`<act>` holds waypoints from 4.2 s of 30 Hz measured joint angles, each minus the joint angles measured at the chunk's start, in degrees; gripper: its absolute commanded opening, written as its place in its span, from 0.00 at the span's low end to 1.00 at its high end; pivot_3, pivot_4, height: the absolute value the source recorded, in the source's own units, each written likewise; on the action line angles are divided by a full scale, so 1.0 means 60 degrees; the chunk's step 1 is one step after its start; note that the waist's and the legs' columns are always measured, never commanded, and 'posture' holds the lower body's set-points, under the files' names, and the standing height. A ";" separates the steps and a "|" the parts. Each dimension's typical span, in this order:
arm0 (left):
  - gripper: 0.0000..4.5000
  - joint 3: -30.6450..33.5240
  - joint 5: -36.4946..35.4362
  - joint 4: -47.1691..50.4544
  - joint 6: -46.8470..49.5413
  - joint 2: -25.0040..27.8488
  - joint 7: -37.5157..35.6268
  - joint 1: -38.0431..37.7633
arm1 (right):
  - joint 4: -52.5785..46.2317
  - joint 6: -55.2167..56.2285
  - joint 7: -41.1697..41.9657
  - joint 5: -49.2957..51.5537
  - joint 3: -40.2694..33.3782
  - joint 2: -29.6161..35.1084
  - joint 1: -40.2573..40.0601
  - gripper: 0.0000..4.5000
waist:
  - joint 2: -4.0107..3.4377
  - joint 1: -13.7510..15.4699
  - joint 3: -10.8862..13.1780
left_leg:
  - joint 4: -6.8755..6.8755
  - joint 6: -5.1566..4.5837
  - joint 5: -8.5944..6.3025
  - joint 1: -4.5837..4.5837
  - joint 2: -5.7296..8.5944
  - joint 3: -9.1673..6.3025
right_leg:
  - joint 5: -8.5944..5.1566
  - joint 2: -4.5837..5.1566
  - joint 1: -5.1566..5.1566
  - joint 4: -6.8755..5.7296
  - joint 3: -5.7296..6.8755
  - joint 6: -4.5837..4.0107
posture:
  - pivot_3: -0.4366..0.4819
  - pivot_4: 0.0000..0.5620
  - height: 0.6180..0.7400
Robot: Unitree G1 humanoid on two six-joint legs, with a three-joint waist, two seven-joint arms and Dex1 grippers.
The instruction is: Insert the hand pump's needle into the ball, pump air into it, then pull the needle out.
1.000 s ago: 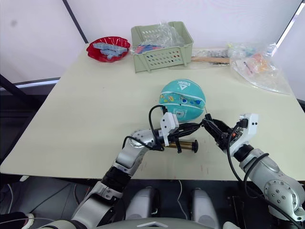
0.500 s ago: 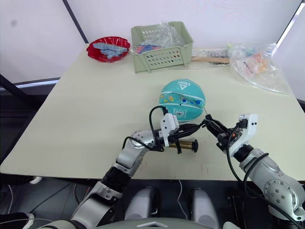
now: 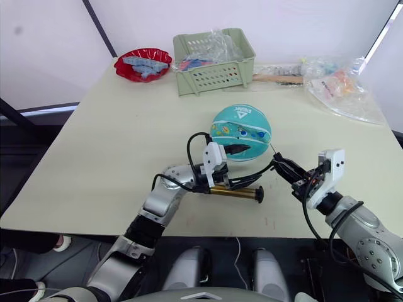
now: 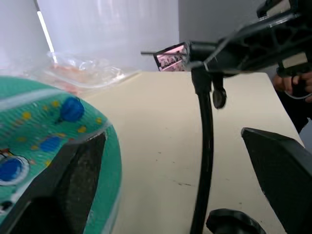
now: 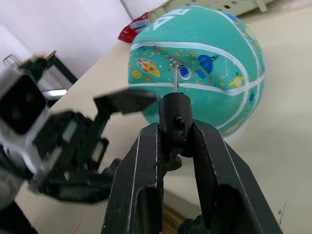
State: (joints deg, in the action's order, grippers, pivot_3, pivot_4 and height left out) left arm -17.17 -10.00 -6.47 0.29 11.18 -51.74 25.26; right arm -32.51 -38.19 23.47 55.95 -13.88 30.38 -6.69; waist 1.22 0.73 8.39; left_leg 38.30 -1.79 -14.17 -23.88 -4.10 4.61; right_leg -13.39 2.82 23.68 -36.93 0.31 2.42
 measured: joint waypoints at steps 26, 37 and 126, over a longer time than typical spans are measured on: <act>0.99 0.1882 -0.0408 -0.1459 0.1726 0.2054 -0.0077 0.2933 | 0.1558 0.5079 0.4832 -0.3766 -0.0458 0.0763 -0.1076 0.07 | 0.0003 0.0019 0.0004 | 0.0009 0.0002 0.0001 0.0004 0.0005 0.0042 | 0.0001 -0.0007 -0.0011 -0.0002 0.0011 0.0005 | 0.48 0.27 0.98; 0.99 0.1539 0.0337 -0.4699 0.0713 0.1471 -0.0600 0.4656 | 0.1818 0.6176 0.4991 -0.4003 -0.0333 0.0095 -0.1135 0.07 | 0.0004 0.0016 0.0006 | 0.0009 0.0002 0.0001 0.0003 0.0005 0.0047 | 0.0001 -0.0009 -0.0010 -0.0003 0.0008 0.0005 | 0.48 0.27 0.98; 0.01 0.1049 0.1366 -0.2989 0.1677 -0.0533 0.1982 0.3017 | 0.6047 -0.8993 0.3146 -0.2642 0.6732 0.2866 1.2826 0.07 | -0.0020 0.0045 0.0011 | 0.0046 0.0000 0.0002 -0.0146 0.0010 0.0016 | 0.0007 0.0010 0.0116 -0.0039 0.0036 0.0002 | 0.48 0.27 0.98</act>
State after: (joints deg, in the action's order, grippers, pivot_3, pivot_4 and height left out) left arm -10.88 -1.80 -24.40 10.35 7.98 -39.84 43.36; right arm 3.77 -92.15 42.35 40.10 26.51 47.57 70.27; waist 1.10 0.99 8.46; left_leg 38.57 -1.79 -14.16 -24.76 -4.04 4.71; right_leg -13.35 2.88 24.38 -37.16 0.52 2.43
